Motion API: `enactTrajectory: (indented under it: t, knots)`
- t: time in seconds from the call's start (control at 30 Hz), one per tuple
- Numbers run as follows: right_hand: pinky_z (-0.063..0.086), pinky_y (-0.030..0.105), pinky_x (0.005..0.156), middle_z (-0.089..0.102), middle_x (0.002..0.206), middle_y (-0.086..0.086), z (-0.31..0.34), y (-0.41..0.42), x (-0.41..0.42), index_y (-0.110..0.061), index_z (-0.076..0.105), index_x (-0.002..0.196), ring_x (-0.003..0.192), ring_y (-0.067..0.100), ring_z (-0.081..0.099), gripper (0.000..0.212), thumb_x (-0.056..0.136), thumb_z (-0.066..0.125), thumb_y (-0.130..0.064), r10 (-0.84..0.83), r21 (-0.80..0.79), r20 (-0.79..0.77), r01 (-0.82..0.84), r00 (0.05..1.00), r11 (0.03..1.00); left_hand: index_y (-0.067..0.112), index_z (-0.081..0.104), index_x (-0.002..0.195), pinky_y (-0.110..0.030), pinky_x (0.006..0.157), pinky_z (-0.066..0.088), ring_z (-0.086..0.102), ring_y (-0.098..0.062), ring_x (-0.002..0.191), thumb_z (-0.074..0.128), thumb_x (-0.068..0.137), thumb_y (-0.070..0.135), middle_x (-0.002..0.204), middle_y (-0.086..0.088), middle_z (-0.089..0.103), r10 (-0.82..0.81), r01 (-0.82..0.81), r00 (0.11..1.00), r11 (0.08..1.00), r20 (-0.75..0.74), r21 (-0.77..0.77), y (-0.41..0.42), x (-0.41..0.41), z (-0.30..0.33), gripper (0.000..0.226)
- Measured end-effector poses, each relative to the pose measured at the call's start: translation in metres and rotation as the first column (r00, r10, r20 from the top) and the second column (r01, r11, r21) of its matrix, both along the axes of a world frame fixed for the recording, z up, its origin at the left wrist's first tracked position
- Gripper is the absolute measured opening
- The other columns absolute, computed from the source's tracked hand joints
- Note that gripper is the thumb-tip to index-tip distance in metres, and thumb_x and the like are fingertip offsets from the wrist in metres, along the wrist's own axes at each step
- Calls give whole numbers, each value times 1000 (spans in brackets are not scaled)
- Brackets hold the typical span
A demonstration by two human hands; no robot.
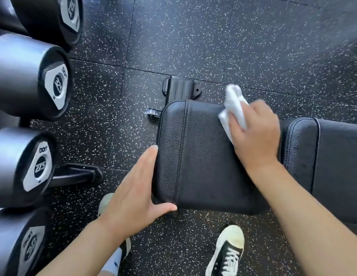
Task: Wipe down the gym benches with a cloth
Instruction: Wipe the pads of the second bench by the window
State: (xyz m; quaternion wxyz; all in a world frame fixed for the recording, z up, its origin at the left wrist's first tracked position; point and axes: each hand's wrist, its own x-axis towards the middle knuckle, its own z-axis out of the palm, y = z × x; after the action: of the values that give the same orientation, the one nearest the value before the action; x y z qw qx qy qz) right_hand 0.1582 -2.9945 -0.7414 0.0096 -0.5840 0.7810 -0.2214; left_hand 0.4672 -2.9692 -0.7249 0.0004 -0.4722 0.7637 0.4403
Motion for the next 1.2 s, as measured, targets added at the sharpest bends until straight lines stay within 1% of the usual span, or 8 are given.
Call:
enactTrajectory:
  t: [0.1,0.3,0.43,0.57,0.73,0.9,1.0,1.2]
  knots:
    - [36,41,64,54,83,9,0,-37,44,-11,68,91,72,33,52,27,97,62,-37,-41,11,-6,41,999,999,37,-1,167,-32,126,19,8,-6,161,75,78,69,174,17,-4,0,2,1000,996,23,-85,-4,-11,2,122]
    - [39,44,62,59,86,5,4,22,98,-13,75,112,72,27,53,33,103,64,-42,181,-1,62,-182,981,983,20,27,163,-36,127,24,18,-14,160,53,103,32,173,2,14,143,-151,988,970,-57,-192,-41,-50,-5,66]
    - [39,43,60,59,86,5,0,74,34,-12,76,114,70,28,52,41,104,60,-48,145,2,-32,-145,989,989,20,29,163,-29,127,15,19,-22,159,47,103,34,174,-1,13,186,-184,982,944,-22,-273,-51,-83,-8,64]
    - [41,46,60,52,81,10,-4,70,-21,-7,74,106,68,33,50,42,107,53,-43,-36,-40,9,36,999,999,21,29,162,-51,118,38,27,-33,153,48,102,37,173,-4,15,306,-265,950,891,57,-369,-39,-108,-14,65]
    - [35,41,65,56,87,10,-1,-4,-1,-12,69,94,75,34,53,24,94,63,-35,-244,81,19,241,970,967,25,34,160,-53,107,47,33,-30,149,46,97,40,173,1,19,347,-293,936,866,64,-406,-38,-108,-20,66]
    - [35,39,71,62,94,5,5,-52,76,-17,68,95,83,28,57,23,92,64,-40,-57,104,65,50,996,993,20,36,159,-55,108,46,37,-37,145,49,97,36,172,-4,21,338,-272,935,874,103,-403,-39,-112,-20,66]
    - [35,38,70,61,91,4,1,-46,60,-17,68,95,80,27,56,25,95,65,-42,20,60,56,-23,998,998,18,36,159,-54,108,45,39,-40,142,46,94,37,171,-6,22,323,-245,939,870,119,-428,-40,-112,-24,68]
    - [36,41,68,53,88,9,-7,6,-47,-11,65,93,78,31,51,30,101,56,-38,-220,73,67,215,973,974,20,34,159,-55,97,52,41,-37,138,46,92,37,171,-3,21,340,-240,929,853,144,-464,-39,-113,-28,70]
